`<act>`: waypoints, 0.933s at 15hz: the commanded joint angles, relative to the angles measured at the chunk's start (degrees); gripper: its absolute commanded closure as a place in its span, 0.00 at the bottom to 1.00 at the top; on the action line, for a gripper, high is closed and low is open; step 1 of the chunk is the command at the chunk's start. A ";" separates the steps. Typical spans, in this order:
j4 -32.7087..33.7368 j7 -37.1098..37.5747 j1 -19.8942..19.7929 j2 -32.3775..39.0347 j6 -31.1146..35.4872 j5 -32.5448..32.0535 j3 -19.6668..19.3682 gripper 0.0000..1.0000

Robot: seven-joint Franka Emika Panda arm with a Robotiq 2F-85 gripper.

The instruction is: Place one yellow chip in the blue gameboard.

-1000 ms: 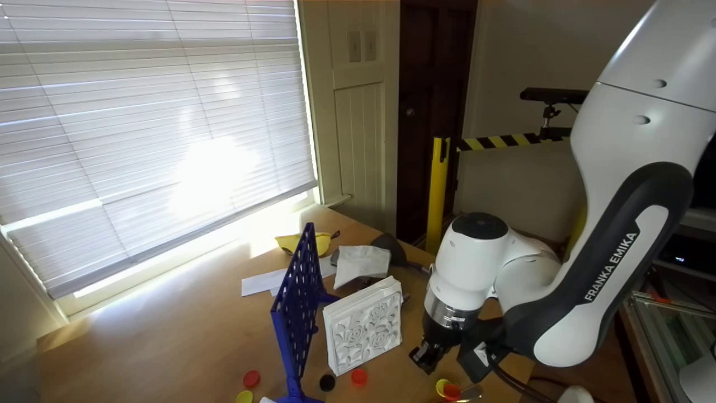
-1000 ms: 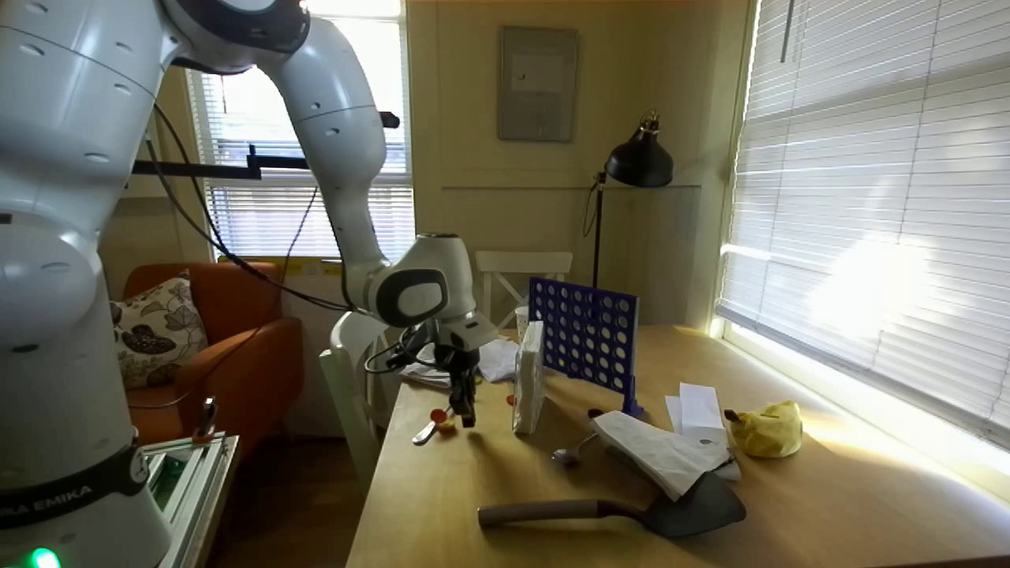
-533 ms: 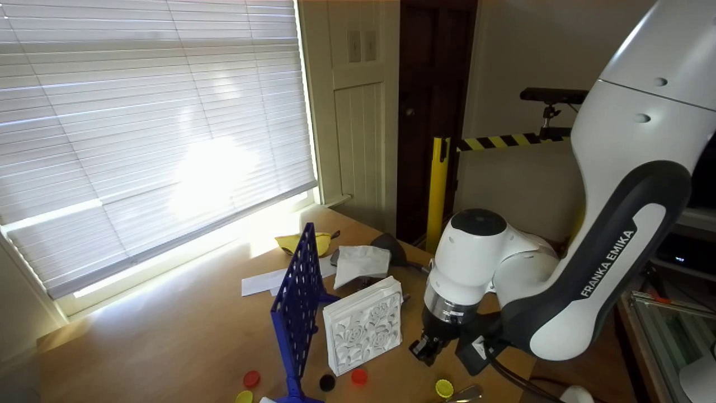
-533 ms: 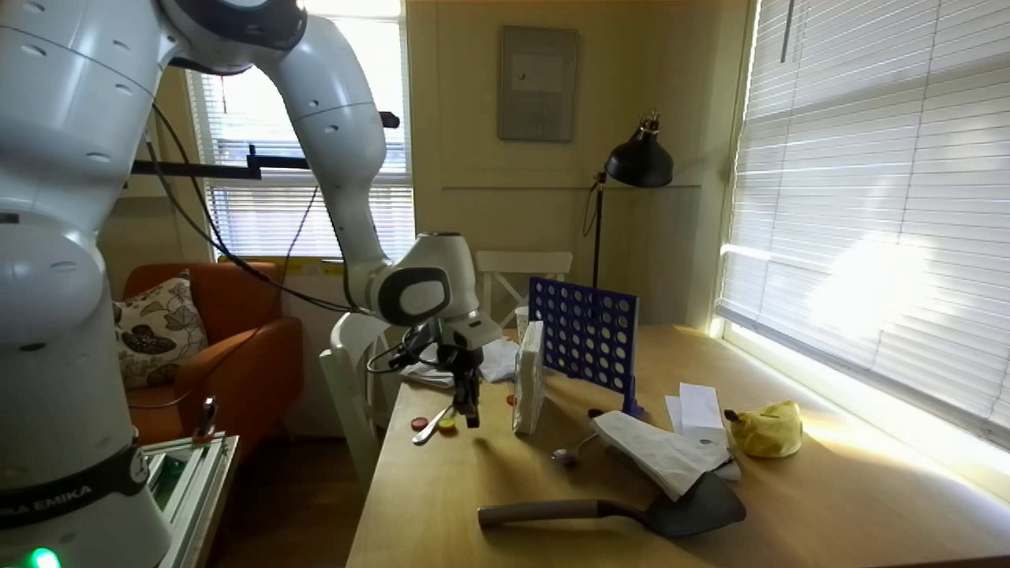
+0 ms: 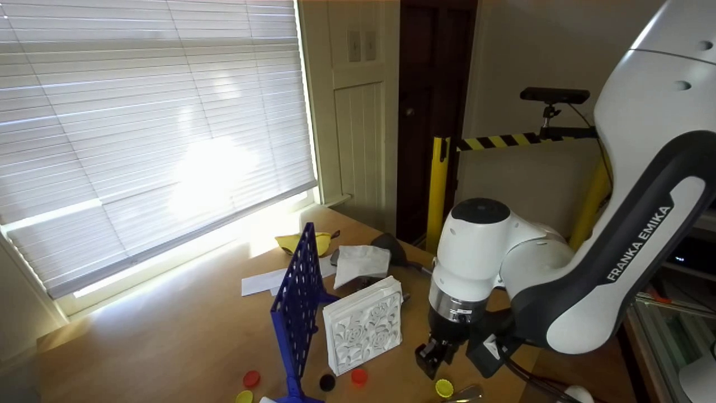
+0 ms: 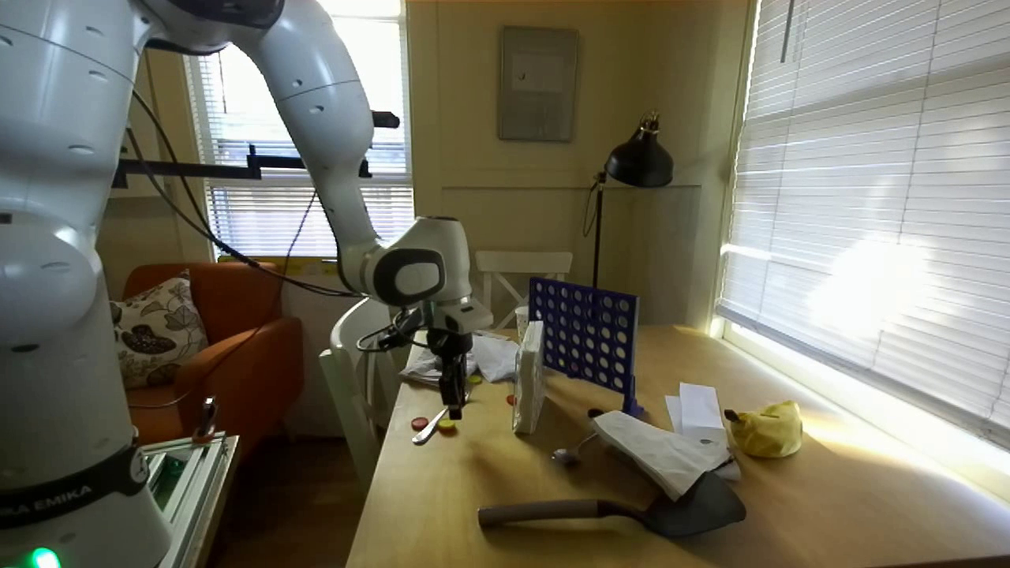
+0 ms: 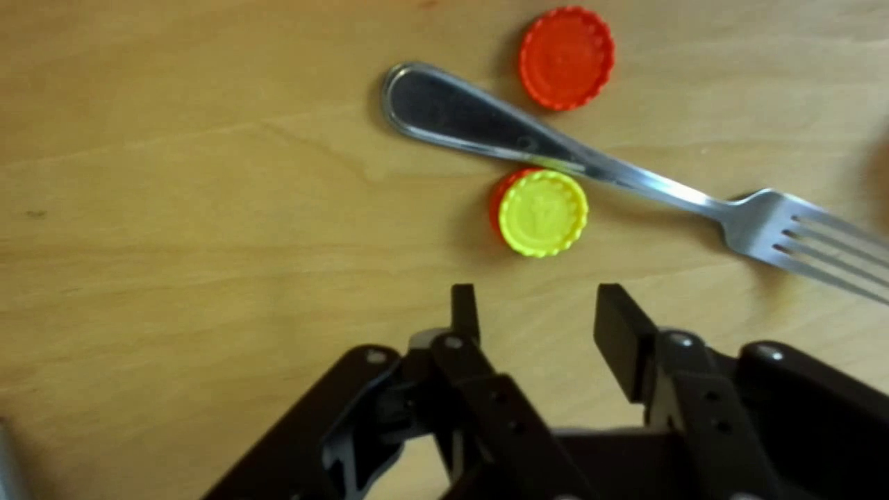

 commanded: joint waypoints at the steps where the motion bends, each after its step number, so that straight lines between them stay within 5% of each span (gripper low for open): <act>1: -2.19 -0.77 -3.03 -3.90 -2.88 0.69 4.21 0.18; 4: -1.92 -0.11 -3.90 -3.00 -3.05 0.16 6.04 0.01; 14: -1.06 10.02 -1.54 0.73 -1.15 -4.84 2.50 0.00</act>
